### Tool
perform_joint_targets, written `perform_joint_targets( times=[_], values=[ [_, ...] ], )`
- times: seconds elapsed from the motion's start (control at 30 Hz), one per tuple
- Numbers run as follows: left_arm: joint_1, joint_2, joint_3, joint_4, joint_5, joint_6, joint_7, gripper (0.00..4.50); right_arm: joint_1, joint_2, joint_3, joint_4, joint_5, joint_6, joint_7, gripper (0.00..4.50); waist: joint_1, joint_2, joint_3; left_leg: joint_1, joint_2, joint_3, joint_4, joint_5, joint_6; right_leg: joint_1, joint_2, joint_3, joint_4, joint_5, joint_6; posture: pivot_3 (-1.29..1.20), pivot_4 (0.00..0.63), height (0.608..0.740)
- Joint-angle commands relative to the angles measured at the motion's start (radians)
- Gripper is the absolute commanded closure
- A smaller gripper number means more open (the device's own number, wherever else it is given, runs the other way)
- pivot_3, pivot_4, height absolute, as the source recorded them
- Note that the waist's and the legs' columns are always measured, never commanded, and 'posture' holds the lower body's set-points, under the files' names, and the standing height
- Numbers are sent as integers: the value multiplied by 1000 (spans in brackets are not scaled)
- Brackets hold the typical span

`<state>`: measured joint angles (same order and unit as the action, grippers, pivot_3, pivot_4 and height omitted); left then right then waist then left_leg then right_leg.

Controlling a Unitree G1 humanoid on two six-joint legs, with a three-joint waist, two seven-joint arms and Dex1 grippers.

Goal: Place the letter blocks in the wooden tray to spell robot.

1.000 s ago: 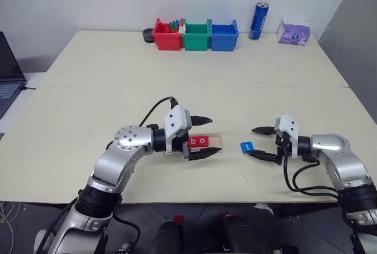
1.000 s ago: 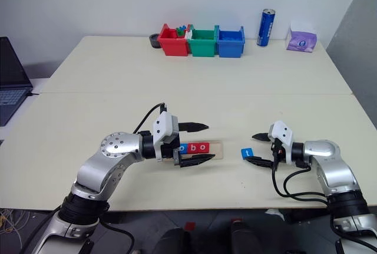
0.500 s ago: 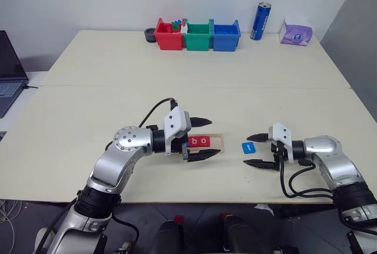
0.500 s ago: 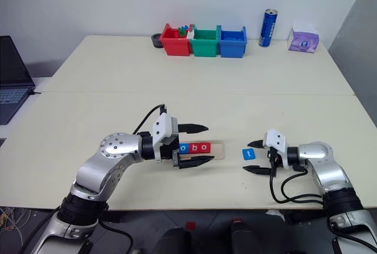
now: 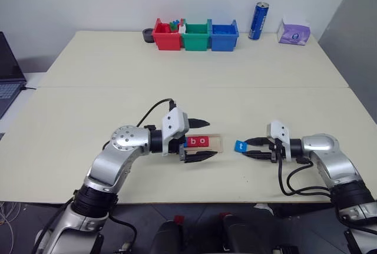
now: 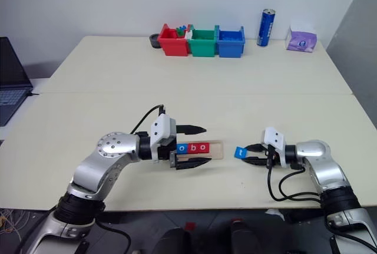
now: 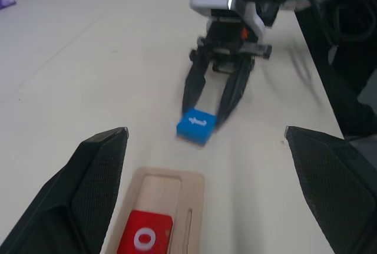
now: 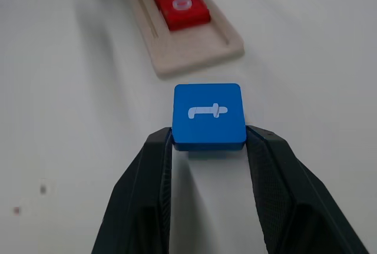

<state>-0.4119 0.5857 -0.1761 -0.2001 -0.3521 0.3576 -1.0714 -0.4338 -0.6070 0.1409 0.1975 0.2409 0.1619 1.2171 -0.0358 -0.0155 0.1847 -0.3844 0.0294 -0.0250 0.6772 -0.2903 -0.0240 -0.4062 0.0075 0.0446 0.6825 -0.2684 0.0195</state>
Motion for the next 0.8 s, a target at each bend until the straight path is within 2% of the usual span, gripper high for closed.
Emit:
perform_joint_targets(
  times=[0.03,0.17,0.3,0.5,0.8],
  values=[
    [19,79,81,13,-26,-50,-70,0,-57,45,4,-86,33,66,-33,3044,-1,0,0,0,1,0,0,0,0,0,1,0,0,0,0,0,150,740],
    [52,157,139,47,-42,-90,-139,0,-92,87,35,-103,23,97,-42,3044,5,0,0,0,0,0,0,0,0,0,0,-1,0,0,-1,0,150,740],
    [59,190,165,79,-48,-116,-174,0,-120,106,65,-63,0,75,-31,3044,12,0,1,-2,0,0,0,0,0,0,-2,-1,-2,0,-1,0,150,740],
    [34,175,162,112,-34,-139,-175,0,-172,115,114,57,-60,-10,-6,3044,10,0,1,-2,-1,1,0,0,0,0,-4,-1,-2,0,-1,0,150,740],
    [35,152,147,83,-36,-127,-152,0,-204,114,121,162,-96,-78,32,3044,7,0,1,-2,-1,0,0,0,0,0,-2,-2,-1,0,-1,0,150,740]
  ],
)
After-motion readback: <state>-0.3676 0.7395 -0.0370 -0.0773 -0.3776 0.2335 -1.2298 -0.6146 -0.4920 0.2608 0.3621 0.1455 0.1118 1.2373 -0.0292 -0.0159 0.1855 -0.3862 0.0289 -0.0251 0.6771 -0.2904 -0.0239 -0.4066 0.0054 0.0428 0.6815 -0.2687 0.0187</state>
